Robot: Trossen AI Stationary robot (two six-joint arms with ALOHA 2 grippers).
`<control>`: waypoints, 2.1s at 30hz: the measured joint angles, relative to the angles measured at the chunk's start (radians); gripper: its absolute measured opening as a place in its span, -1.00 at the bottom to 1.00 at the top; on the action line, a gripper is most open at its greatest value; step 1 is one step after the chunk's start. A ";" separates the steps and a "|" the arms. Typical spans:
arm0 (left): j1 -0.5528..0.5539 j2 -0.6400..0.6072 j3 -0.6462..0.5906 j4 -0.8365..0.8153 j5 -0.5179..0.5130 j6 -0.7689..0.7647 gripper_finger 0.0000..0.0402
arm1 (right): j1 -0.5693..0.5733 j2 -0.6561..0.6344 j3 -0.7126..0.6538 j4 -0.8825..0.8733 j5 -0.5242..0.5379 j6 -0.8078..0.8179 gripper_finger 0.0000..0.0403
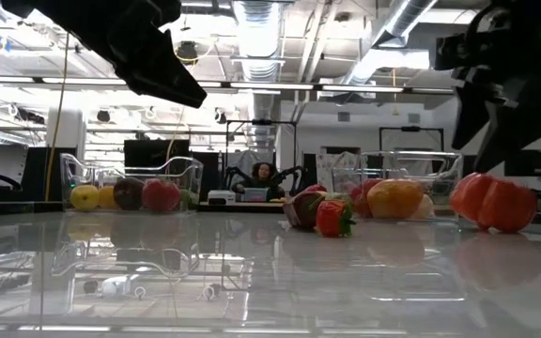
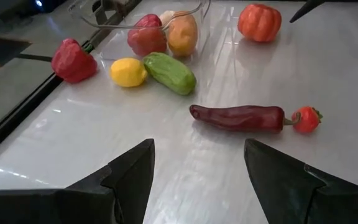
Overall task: Sort produce into baskets
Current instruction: Put the orange pumpkin into the left transparent bin
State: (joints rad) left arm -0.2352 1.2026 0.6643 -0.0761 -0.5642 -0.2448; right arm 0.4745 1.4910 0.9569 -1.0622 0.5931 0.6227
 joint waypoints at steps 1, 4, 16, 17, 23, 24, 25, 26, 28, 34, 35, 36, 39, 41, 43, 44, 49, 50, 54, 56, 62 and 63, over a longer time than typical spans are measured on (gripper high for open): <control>0.000 0.000 0.000 0.000 0.000 0.008 0.17 | 0.005 0.002 0.000 -0.013 0.000 0.027 0.97; 0.000 0.000 0.000 0.007 -0.001 0.024 0.17 | 0.016 0.008 0.000 -0.024 0.002 0.090 0.93; 0.005 0.000 0.000 0.034 -0.001 0.071 0.17 | 0.131 0.188 0.001 -0.101 0.249 0.541 0.91; 0.005 0.000 0.000 0.037 -0.001 0.079 0.17 | 0.143 0.212 0.001 -0.104 0.263 0.575 0.91; 0.008 0.000 0.000 0.054 -0.001 0.124 0.17 | 0.182 0.348 0.002 -0.106 0.275 0.724 0.91; 0.009 0.000 0.000 0.055 -0.001 0.132 0.17 | 0.187 0.370 0.001 -0.108 0.276 0.746 0.91; 0.011 0.000 0.000 0.056 0.000 0.144 0.17 | 0.192 0.390 0.001 -0.112 0.282 0.767 0.91; 0.013 0.000 0.000 0.060 0.002 0.159 0.17 | 0.195 0.407 0.001 -0.116 0.291 0.789 0.91; 0.019 0.000 0.000 0.082 0.010 0.182 0.17 | 0.195 0.430 0.002 -0.125 0.297 0.820 0.91; 0.039 0.000 0.000 0.119 0.048 0.241 0.17 | 0.192 0.447 -0.031 -0.164 0.263 0.934 0.91; 0.043 0.000 0.000 0.124 0.057 0.250 0.17 | 0.192 0.443 -0.042 -0.160 0.242 0.948 0.90; 0.046 0.000 0.000 0.128 0.063 0.256 0.17 | 0.192 0.438 -0.052 -0.159 0.229 0.954 0.90; 0.053 0.000 0.000 0.137 0.064 0.275 0.17 | 0.193 0.425 -0.074 -0.154 0.191 0.974 0.85; 0.058 0.000 0.000 0.141 0.064 0.287 0.17 | 0.197 0.424 -0.080 -0.151 0.167 0.974 0.79; 0.062 0.000 0.000 0.141 0.065 0.290 0.17 | 0.200 0.425 -0.080 -0.154 0.150 0.974 0.69; 0.063 0.000 0.000 0.142 0.065 0.290 0.17 | 0.200 0.425 -0.080 -0.155 0.144 0.973 0.64; 0.063 0.000 0.000 0.143 0.067 0.290 0.17 | 0.205 0.425 -0.079 -0.155 0.132 0.973 0.43; 0.063 0.000 0.000 0.143 0.068 0.290 0.17 | 0.207 0.425 -0.080 -0.155 0.130 0.973 0.41; 0.063 0.000 0.000 0.143 0.070 0.290 0.17 | 0.207 0.425 -0.072 -0.169 0.115 0.975 0.40; 0.063 0.000 0.000 0.143 0.069 0.290 0.17 | 0.206 0.427 -0.051 -0.198 0.093 0.976 0.39; 0.063 0.000 0.000 0.143 0.069 0.291 0.17 | 0.201 0.407 0.067 -0.369 0.104 0.920 0.38; 0.063 0.000 0.000 0.143 0.069 0.293 0.17 | 0.198 0.396 0.085 -0.392 0.125 0.918 0.38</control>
State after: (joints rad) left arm -0.1719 1.2030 0.6643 0.0673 -0.4950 0.0480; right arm 0.6729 1.8869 1.0419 -1.4544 0.7184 1.5404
